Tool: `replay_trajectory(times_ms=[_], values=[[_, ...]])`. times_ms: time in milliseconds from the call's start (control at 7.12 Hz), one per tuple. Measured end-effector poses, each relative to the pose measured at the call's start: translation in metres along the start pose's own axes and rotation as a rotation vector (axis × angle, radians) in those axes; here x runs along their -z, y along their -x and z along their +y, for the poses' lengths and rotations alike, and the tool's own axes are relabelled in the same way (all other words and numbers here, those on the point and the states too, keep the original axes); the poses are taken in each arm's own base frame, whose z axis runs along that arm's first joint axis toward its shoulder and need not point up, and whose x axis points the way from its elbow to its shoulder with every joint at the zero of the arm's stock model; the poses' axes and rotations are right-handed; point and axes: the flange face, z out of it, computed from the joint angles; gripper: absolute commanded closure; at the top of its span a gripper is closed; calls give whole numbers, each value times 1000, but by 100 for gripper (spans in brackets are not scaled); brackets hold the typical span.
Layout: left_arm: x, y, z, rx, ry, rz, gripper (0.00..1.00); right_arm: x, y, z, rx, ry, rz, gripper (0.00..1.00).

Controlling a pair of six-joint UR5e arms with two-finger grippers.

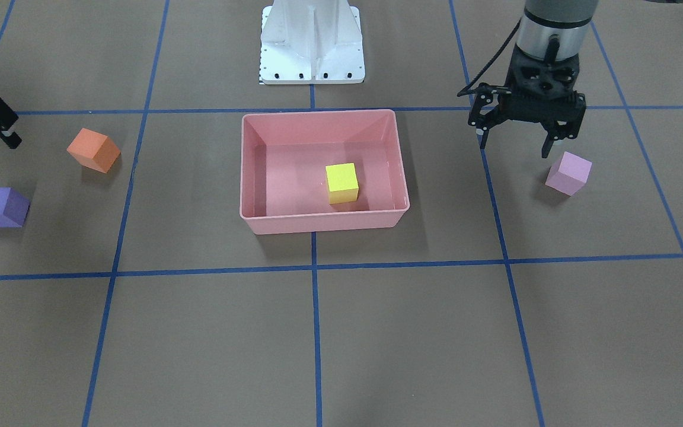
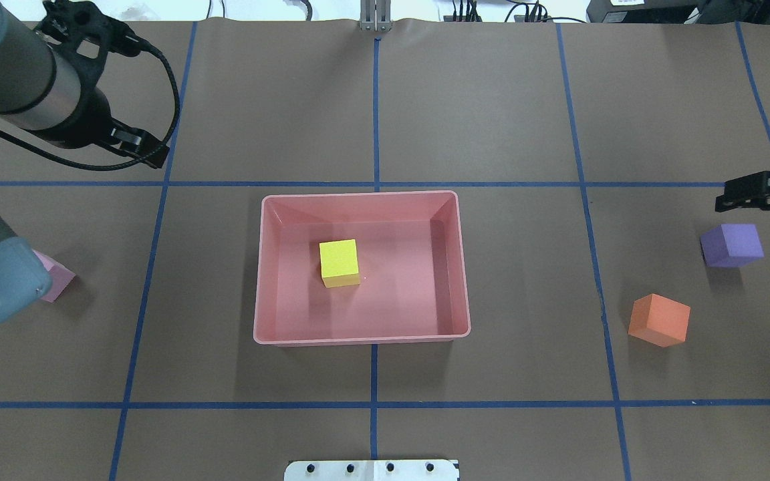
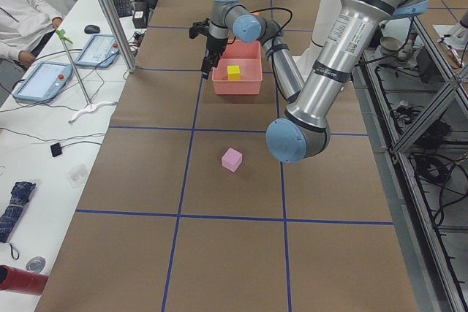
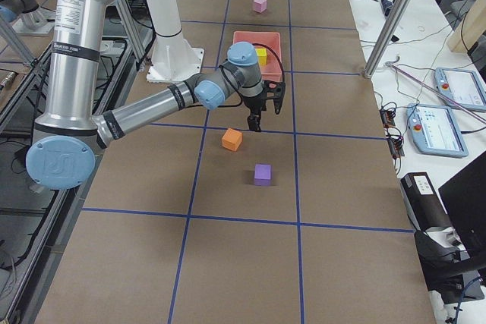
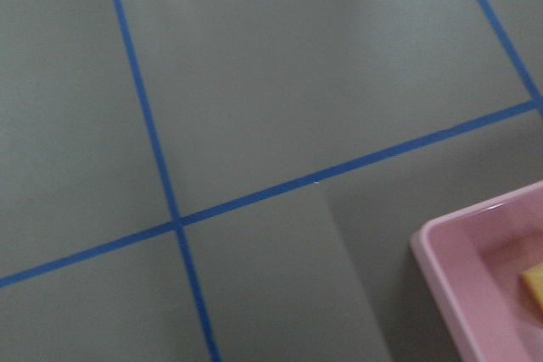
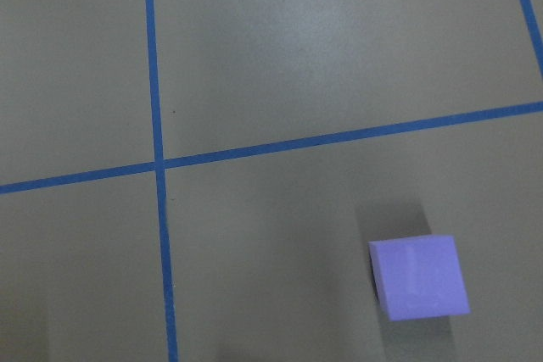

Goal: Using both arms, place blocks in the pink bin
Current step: 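Withdraw the left gripper while the right gripper reaches down to the orange cube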

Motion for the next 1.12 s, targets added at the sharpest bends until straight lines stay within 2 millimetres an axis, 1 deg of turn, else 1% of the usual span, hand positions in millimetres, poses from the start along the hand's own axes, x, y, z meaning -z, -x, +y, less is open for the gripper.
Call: replay_trajectory(times_ms=[141,281,422,562,703,843,984,1124], values=[[2,9,-1,-4,1,0,0,-22,25,28,-30,-28,39,1],[3,12,-1,-5,2,1,0,-43,42,57,-45,-63,77,1],[3,12,-1,-5,1,2,0,-59,45,82,-45,-86,100,1],[3,12,-1,-6,2,2,0,-69,36,103,-40,-104,97,1],[3,12,-1,-7,2,3,0,-77,25,118,-42,-118,86,1],[3,11,-1,-7,2,3,0,-92,17,129,-49,-139,81,1],[2,10,0,-8,3,4,0,-110,10,135,-50,-161,69,1],[2,10,0,-9,4,4,0,-123,5,139,-49,-170,61,1]])
